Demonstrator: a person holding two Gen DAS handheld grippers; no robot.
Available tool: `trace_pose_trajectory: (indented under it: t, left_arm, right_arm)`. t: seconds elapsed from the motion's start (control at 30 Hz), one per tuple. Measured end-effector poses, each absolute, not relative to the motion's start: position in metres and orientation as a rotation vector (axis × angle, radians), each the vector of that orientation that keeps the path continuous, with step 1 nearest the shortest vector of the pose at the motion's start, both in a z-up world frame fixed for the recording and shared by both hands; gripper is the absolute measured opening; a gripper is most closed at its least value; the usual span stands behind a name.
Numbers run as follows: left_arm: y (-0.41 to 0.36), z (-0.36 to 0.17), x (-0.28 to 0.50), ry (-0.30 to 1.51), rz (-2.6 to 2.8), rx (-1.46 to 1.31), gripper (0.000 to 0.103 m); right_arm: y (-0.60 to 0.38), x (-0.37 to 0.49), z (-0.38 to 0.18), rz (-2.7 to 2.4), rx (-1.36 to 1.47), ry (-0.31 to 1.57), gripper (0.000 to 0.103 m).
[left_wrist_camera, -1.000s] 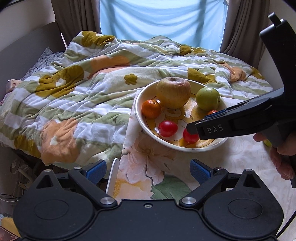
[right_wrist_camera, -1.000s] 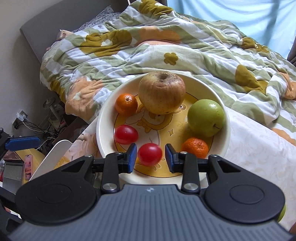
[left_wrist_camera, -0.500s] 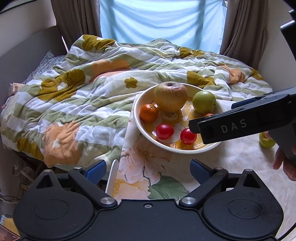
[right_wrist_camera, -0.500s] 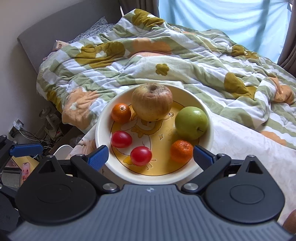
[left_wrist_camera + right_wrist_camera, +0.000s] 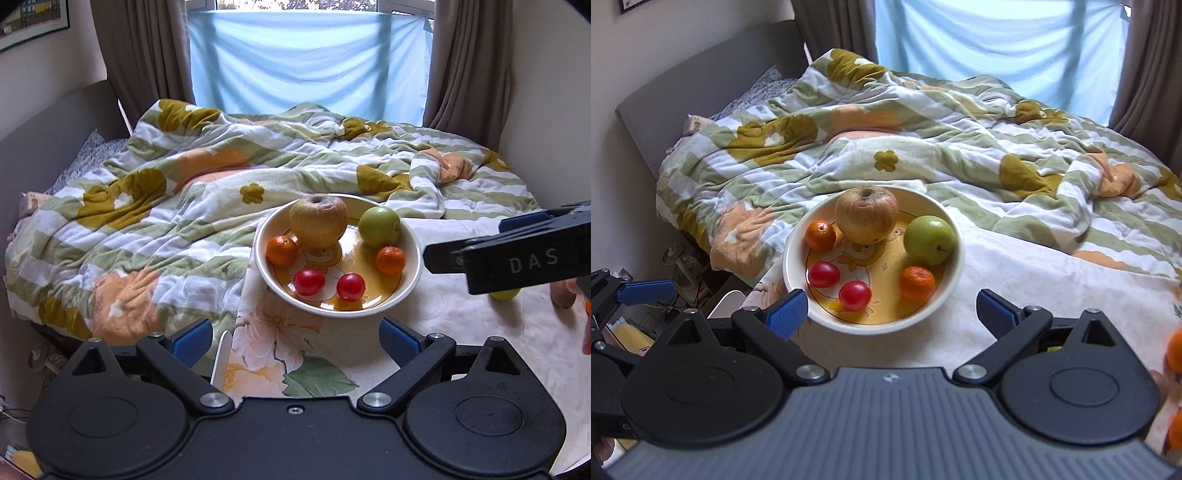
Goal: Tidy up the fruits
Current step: 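Move both grippers back over the remaining fruits on the sheet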
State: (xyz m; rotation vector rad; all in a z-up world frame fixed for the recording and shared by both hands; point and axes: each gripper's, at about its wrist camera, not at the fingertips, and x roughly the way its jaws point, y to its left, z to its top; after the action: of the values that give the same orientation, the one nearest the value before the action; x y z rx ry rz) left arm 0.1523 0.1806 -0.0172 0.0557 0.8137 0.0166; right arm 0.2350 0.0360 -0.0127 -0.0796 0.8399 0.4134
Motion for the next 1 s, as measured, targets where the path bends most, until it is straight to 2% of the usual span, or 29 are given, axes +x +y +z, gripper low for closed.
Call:
trace_pose_trajectory:
  t: [0.5, 1.0]
  left_arm:
    - [0.089, 0.016, 0.104, 0.745, 0.062, 0.085, 0.099]
    - [-0.022, 0.000, 0.101, 0.745, 0.026, 0.087, 0.099]
  right_arm:
    - [-0.075, 0.159, 0.023, 0.315, -0.020, 0.792, 0.103]
    - [-0.230, 0.120, 0.012, 0.213, -0.048, 0.782, 0.103]
